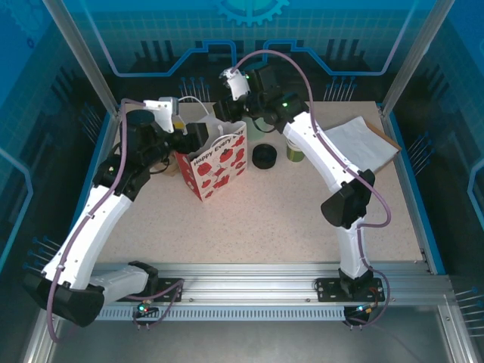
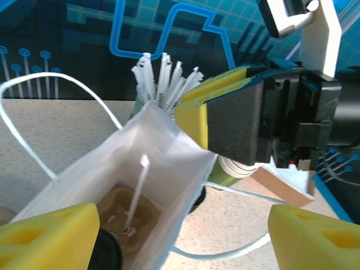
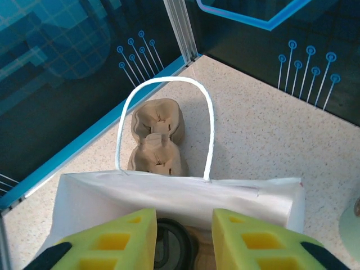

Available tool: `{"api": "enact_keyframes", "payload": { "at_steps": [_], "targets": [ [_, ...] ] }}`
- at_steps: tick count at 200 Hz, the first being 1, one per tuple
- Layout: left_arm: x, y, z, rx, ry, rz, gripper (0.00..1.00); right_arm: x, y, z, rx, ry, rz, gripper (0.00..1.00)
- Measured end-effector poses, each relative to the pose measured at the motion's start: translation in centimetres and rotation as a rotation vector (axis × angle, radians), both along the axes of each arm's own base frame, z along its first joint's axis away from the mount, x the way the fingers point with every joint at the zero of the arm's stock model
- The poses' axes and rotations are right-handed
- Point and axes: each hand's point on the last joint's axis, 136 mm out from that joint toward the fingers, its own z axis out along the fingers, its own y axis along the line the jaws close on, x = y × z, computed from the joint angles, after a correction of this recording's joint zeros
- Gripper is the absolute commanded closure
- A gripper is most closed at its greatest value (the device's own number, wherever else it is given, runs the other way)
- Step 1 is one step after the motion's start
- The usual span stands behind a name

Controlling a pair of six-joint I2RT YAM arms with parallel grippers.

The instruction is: Pack the takeout coffee

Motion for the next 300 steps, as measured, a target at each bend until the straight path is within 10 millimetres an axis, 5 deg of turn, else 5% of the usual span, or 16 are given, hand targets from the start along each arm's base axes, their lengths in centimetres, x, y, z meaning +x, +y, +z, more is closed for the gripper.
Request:
{"api": "enact_keyframes", "payload": {
  "at_steps": [39, 79, 114, 140, 184, 236, 300],
  "targets": [
    [-1.0, -2.3, 1.5, -0.098, -0.022, -0.103, 0.22, -2.7, -4.3, 2.4, -0.006, -0.020, -0.026, 0.47],
    [-3.5, -9.4, 2.4, -0.093, -0.030, -0.327, 0.22, -4.6, -17.2, 3.6, -0.062, -0.070, -0.294, 0.34],
    [-5.3, -15.4, 2.9, -0.048, -0.056, -0.496, 0.22, -4.2, -30.5, -2.2, -0.161, 0.032, -0.655, 0.30],
    [-5.6, -18.1, 1.6, -0.014, -0.037, -0.559, 0.22, -3.8, -36.2, -8.5, -0.249, 0.172, -0.812, 0.29],
    [-5.1, -20.7, -2.4, 0.046, 0.043, -0.600, 0.22, -2.4, -39.9, -14.7, -0.292, 0.319, -0.901, 0.29],
    [-4.5, -20.4, -3.6, 0.079, 0.067, -0.568, 0.22, 1.4, -41.0, -21.2, -0.287, 0.457, -0.916, 0.30],
    [-3.9, -19.7, -4.4, 0.140, 0.062, -0.531, 0.21, 5.0, -41.2, -23.4, -0.223, 0.507, -0.897, 0.30]
  ]
}}
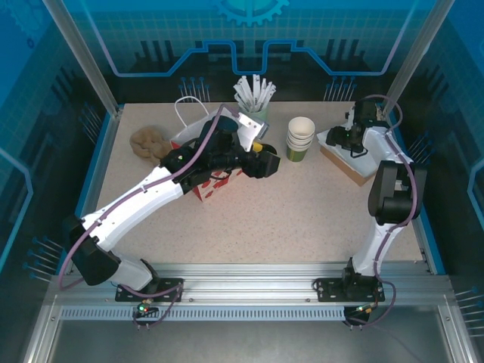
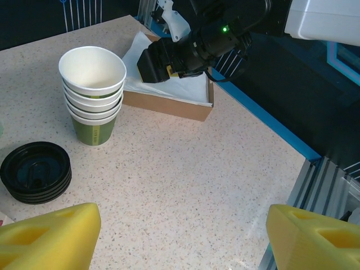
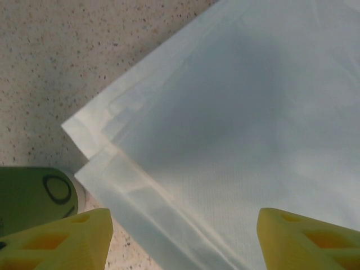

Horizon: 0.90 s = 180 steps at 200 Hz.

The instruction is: Pack the takeout coffee

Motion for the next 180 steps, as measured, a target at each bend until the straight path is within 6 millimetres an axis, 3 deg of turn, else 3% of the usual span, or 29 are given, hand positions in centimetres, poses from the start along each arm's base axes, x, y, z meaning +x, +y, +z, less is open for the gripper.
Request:
{"api": "enact_keyframes", "payload": {
  "at_steps": [80, 115, 162, 180],
  "targets": [
    [0.3, -0.1, -0.8, 0.022, 0.007, 0.003, 0.21, 3.6, -0.9, -2.3, 0.067, 0.017, -0.007, 0.33],
    [0.3, -0.1, -0.8, 0.024, 0.005, 0.002, 0.21, 3.4, -0.8, -3.4, 0.081, 0.049, -0.008, 0.45],
    [0.3, -0.1, -0.8, 0.024, 0.005, 0.002, 0.21, 3.3, -1.1, -3.4, 0.095, 0.047, -0.012, 0.63],
    [0.3, -0.1, -0.8, 0.024, 0.005, 0.002, 0.21, 3.3, -1.4, -3.4, 0.102, 0.046, -0.017, 0.66]
  ]
}}
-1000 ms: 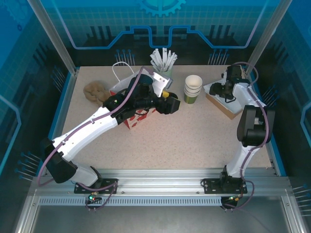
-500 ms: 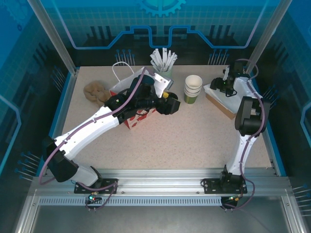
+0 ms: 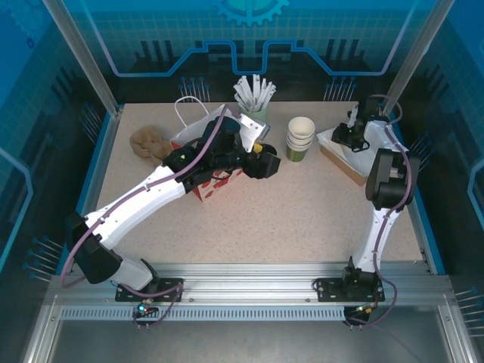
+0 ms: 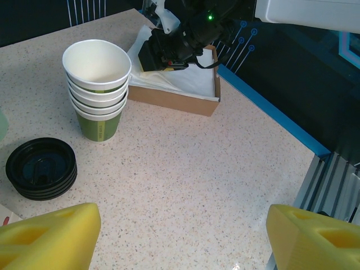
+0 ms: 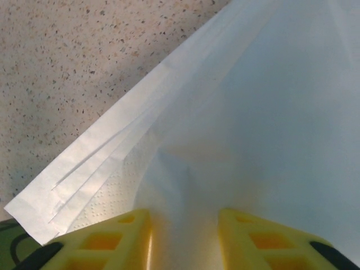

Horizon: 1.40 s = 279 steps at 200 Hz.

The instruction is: Pack the takeout coffee

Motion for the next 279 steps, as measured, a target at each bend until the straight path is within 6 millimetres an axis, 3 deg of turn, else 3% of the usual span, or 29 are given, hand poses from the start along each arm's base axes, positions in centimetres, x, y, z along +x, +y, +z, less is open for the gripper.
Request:
{"api": "enact_keyframes", "payload": {
  "at_steps": [53, 129, 155, 197, 230, 258, 279],
  "targets": [
    [-0.1, 0.1, -0.1, 0.007, 0.001, -0.002, 0.21, -0.1, -0.5, 0.0, 0.009, -0.001, -0.009, 0.61],
    [-0.1, 0.1, -0.3, 0.020, -0.003, -0.009, 0.21, -0.2, -1.0, 0.1, 0.019, -0.004, -0.010, 0.79],
    [-0.1, 0.1, -0.3, 0.020, -0.003, -0.009, 0.21, -0.3, -1.4, 1.2, 0.019, -0.022, -0.019, 0.87],
    [-0.1, 0.2, -0.3, 0.021, -0.005, -0.006, 0.21, -1.6, -1.7, 6.9, -0.001, -0.129, -0.033, 1.00],
    [-0.1, 0.2, -0.3, 0.020, -0.003, -0.004, 0.21, -4.0, -1.2, 12.6, -0.012, -0.252, -0.040, 1.00],
    [0.0, 0.4, 0.3, -0.005, 0.001, 0.009, 0.20, -7.0, 0.6, 18.0, 0.011, -0.375, -0.013, 1.00],
    [0.3, 0.7, 1.9, -0.070, -0.002, 0.026, 0.19, -9.5, 3.6, 23.0, 0.027, -0.503, 0.062, 1.00]
  ]
}}
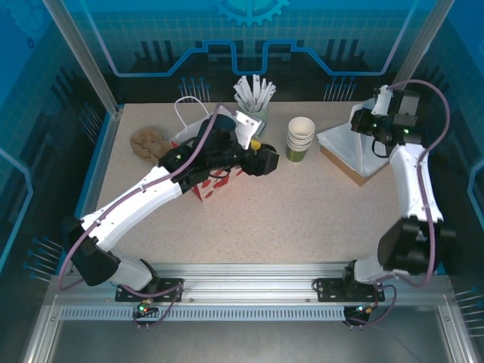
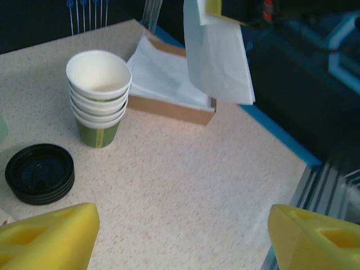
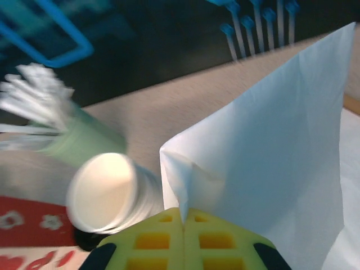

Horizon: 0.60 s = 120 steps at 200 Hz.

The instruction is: Pack the takeout coffee

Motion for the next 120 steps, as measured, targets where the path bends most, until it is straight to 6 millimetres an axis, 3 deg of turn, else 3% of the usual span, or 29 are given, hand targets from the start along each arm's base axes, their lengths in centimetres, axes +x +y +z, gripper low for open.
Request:
{"api": "enact_keyframes", "payload": {
  "at_steps": [31, 54, 88, 120],
  "targets": [
    [0.6, 0.9, 3.2, -0.131, -0.007, 0.030, 0.19, -4.9, 6.6, 7.4, 0.027, -0.204, 0.203, 1.00],
    [0.9, 1.3, 4.6, -0.162, -0.042, 0.030, 0.18, -8.2, 10.3, 10.9, 0.063, -0.298, 0.357, 1.00],
    [1.0, 2.3, 5.6, -0.120, -0.148, -0.029, 0.18, -11.7, 15.4, 13.9, 0.103, -0.352, 0.621, 1.00],
    [1.6, 5.3, 7.1, -0.055, -0.272, -0.075, 0.19, -15.0, 19.6, 15.2, 0.129, -0.369, 0.878, 1.00]
  ]
}}
